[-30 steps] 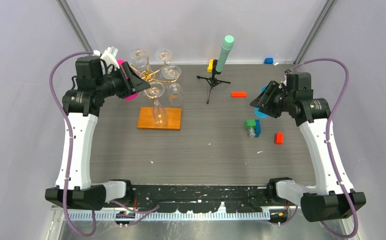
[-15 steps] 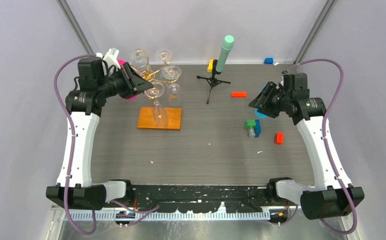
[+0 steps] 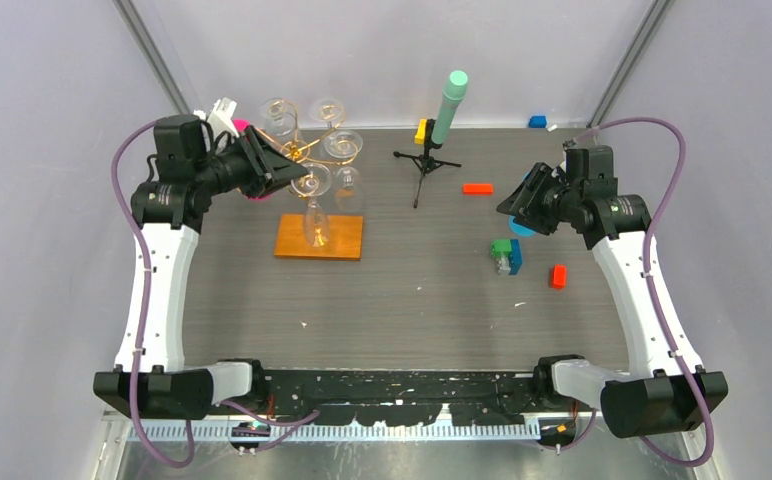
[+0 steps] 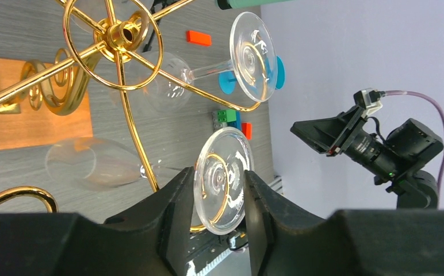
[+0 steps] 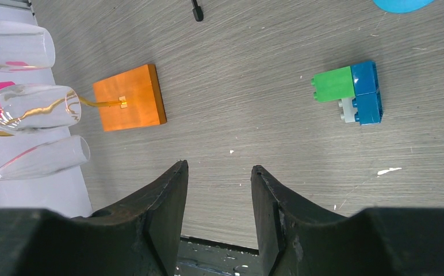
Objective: Take the wine glass off the wine glass rack
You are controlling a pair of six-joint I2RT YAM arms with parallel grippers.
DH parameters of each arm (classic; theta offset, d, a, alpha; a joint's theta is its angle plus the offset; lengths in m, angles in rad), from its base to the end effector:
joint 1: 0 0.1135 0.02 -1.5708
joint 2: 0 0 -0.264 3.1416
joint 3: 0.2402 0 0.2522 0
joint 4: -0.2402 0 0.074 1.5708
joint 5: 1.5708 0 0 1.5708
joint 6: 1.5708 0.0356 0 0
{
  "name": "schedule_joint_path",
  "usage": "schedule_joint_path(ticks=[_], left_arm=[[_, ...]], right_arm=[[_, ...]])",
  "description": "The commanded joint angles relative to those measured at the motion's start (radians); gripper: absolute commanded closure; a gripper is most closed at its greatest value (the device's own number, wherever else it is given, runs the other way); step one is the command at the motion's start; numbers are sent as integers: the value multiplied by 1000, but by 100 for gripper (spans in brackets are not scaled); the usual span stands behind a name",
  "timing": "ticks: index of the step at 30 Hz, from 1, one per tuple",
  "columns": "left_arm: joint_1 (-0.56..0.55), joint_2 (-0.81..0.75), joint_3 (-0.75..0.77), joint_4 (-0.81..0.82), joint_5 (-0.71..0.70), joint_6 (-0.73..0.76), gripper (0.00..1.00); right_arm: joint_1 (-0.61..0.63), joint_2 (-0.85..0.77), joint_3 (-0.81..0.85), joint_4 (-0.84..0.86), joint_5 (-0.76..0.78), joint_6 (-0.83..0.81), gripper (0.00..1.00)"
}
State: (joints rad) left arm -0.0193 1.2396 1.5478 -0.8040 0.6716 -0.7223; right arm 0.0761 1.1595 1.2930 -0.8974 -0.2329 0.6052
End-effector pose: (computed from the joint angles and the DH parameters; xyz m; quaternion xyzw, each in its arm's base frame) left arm 0.2385 -0.0268 0.4462 -0.1208 0.8195 -0.4390 0.3480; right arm 0.2264 0.0255 0.3724 0.1948 0.8936 0.2310 0.3318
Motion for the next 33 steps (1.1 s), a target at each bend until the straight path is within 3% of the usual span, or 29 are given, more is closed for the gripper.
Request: schedule_joint_path(ticks=[1, 3, 9, 13, 22, 33], left_arm=[[15, -4, -32, 85, 107, -56, 70], [15, -1, -60, 135, 158, -85, 77], [15, 0, -92, 186, 195, -114, 85], [15, -3, -89, 190, 197, -114, 100], [57, -34, -66, 196, 179, -148, 100], [98, -83, -112, 309, 286, -305, 100]], right_arm=[[-1, -1, 7, 27, 9, 12, 50], [-1, -3, 8, 25, 9, 9, 50], [-1, 1, 20, 25, -3, 2, 51], [-1, 3, 21, 25, -3, 2, 51], [-1, 5, 29, 25, -5, 5, 51], [-1, -9, 44, 10, -1, -7, 51]])
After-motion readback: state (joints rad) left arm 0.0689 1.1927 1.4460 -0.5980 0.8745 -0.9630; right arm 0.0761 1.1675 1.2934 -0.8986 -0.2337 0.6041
